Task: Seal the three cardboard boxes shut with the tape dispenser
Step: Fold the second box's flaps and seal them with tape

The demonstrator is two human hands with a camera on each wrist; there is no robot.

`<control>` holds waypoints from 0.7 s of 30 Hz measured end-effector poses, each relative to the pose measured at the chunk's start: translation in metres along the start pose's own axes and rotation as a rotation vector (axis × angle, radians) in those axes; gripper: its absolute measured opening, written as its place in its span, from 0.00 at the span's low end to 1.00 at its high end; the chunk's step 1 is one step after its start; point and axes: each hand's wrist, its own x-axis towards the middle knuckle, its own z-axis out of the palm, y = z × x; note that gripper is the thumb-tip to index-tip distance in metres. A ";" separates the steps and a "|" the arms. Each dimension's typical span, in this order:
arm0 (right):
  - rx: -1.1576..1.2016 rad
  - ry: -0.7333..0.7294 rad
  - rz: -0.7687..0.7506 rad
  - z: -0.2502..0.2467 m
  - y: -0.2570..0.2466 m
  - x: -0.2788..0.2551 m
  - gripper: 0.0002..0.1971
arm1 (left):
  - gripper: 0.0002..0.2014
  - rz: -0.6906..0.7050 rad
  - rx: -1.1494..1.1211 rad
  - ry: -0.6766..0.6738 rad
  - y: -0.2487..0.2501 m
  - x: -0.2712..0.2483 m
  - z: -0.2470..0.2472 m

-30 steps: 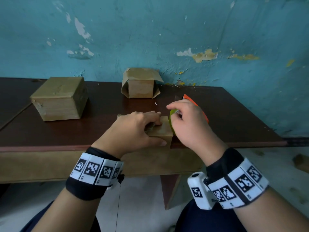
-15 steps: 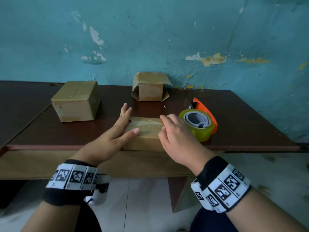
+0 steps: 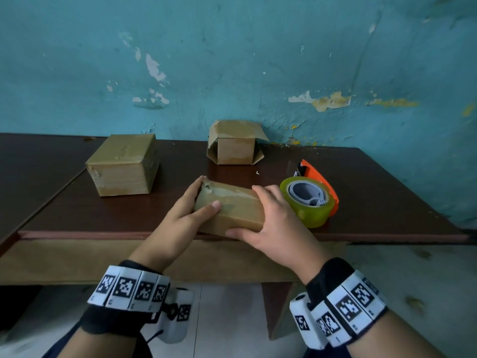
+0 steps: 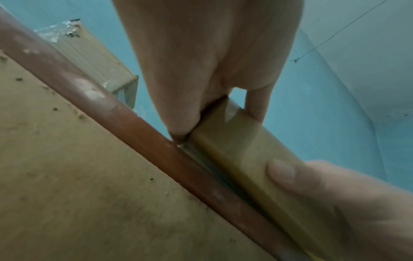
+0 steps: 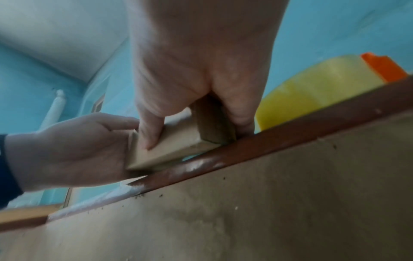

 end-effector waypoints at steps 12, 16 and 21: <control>0.206 0.210 0.009 0.014 0.000 -0.007 0.54 | 0.40 0.033 -0.435 0.048 -0.005 0.012 0.006; 0.254 0.221 0.017 0.018 -0.005 -0.006 0.54 | 0.40 0.059 -0.496 0.080 -0.003 0.010 0.008; 0.313 0.255 0.038 0.025 -0.009 -0.007 0.55 | 0.45 0.067 -0.567 0.070 -0.003 0.009 0.009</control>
